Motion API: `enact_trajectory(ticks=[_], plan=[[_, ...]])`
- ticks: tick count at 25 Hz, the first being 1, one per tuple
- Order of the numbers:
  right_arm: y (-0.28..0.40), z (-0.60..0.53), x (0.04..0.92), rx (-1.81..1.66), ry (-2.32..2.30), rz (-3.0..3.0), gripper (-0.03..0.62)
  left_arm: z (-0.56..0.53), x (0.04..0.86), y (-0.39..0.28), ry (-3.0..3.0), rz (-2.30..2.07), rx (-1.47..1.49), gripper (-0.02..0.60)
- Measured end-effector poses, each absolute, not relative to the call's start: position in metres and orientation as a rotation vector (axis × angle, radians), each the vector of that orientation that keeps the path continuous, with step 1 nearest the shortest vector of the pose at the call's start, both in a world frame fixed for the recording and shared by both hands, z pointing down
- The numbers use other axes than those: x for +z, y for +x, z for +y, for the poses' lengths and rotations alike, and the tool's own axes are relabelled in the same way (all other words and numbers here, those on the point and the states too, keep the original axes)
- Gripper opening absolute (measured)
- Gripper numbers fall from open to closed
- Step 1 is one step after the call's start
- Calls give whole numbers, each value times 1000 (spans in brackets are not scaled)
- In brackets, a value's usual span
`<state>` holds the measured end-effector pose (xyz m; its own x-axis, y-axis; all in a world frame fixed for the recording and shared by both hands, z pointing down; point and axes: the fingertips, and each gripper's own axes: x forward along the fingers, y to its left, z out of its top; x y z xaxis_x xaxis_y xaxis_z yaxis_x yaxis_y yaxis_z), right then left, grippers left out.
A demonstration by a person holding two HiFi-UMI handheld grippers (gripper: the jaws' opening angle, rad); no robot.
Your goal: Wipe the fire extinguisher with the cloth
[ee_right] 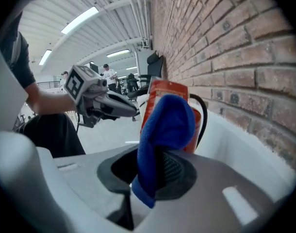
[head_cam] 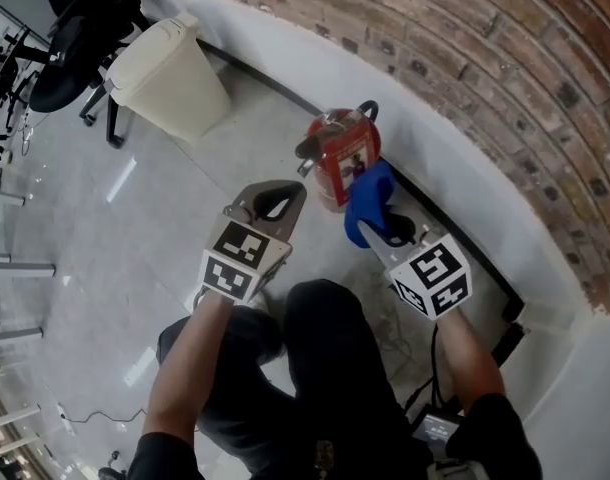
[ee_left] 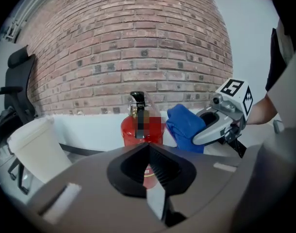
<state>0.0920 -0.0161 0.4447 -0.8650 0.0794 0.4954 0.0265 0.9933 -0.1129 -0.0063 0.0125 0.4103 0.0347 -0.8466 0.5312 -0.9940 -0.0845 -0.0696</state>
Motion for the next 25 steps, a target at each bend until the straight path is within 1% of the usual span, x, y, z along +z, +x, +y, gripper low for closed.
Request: enact_trajectory(ticks=[5, 11, 13, 15, 18, 21, 22, 25], plan=[[92, -4, 385, 44, -129, -2752, 75, 14, 414, -2, 2016, -1850, 649, 6], [89, -69, 367, 43, 50, -2782, 75, 5, 411, 26, 2114, -1755, 580, 14], [84, -96, 364, -23, 139, -2767, 75, 3, 412, 36, 2142, -1713, 581, 69], [76, -126, 363, -87, 233, -2738, 75, 1, 413, 45, 2163, -1683, 591, 105], [56, -159, 378, -88, 262, -2695, 75, -4, 418, 57, 2183, -1654, 608, 162], [38, -161, 403, -103, 142, -2623, 75, -12, 421, 69, 2215, -1619, 637, 190], [36, -153, 411, -113, 90, -2596, 75, -15, 421, 70, 2221, -1614, 651, 204], [45, -124, 419, -90, -22, -2581, 75, -19, 421, 63, 2199, -1638, 665, 219]])
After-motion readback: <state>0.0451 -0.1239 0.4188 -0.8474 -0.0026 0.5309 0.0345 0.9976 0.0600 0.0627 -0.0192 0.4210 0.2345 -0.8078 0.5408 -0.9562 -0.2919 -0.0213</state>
